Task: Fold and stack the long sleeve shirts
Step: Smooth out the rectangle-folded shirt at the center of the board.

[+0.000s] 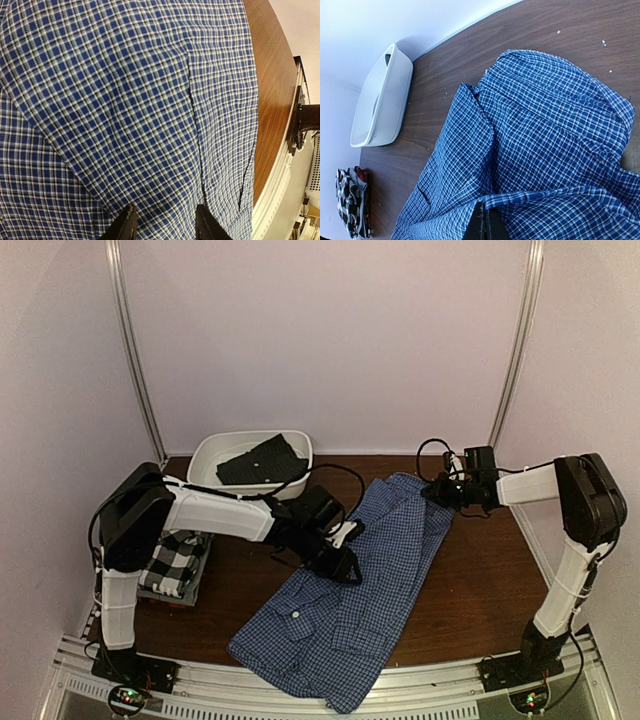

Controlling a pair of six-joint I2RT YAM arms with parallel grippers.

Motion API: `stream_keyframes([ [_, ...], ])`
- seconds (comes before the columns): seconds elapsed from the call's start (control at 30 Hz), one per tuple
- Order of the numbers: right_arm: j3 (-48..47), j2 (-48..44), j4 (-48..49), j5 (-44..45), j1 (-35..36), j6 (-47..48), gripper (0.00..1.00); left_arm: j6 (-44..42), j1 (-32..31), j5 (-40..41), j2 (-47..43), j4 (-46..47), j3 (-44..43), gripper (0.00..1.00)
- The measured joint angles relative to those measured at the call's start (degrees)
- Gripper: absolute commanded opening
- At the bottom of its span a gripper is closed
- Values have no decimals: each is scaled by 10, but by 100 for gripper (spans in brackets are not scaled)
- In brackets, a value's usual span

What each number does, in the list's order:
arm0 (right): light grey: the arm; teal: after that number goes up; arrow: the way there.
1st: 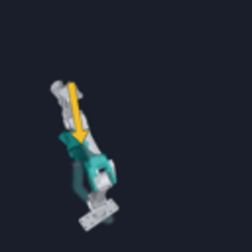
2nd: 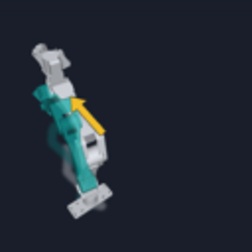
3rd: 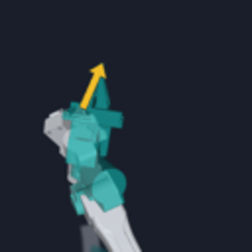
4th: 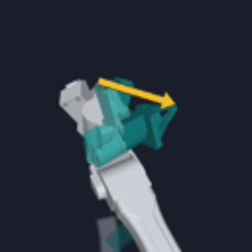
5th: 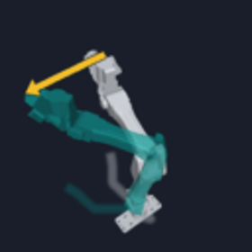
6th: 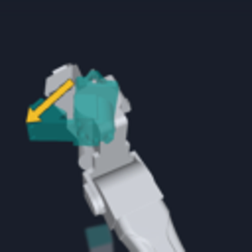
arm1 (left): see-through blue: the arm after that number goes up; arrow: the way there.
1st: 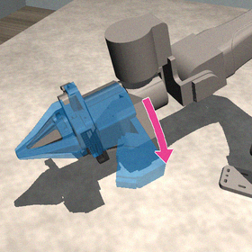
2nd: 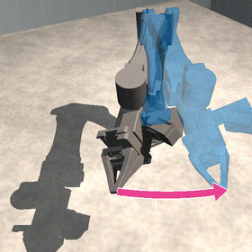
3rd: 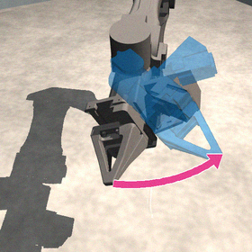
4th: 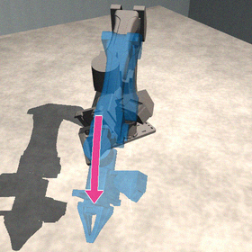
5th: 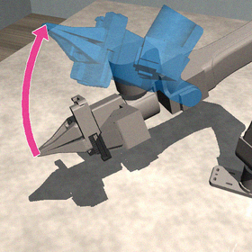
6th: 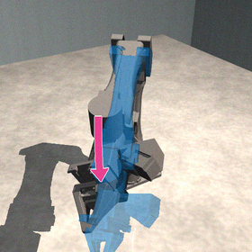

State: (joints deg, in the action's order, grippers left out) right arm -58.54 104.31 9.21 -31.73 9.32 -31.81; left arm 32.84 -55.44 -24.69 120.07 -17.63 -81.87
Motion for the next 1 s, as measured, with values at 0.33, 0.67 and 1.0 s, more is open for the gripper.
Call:
stream_keyframes([
  [0.33,-5,9,34,-34,6,8,0,3,0,0,0,0,6,41],
  [0.67,-24,46,36,-32,11,30,4,7,0,-2,0,1,8,41],
  [1.0,-3,28,-25,57,-23,41,58,7,0,-3,0,5,13,41],
])
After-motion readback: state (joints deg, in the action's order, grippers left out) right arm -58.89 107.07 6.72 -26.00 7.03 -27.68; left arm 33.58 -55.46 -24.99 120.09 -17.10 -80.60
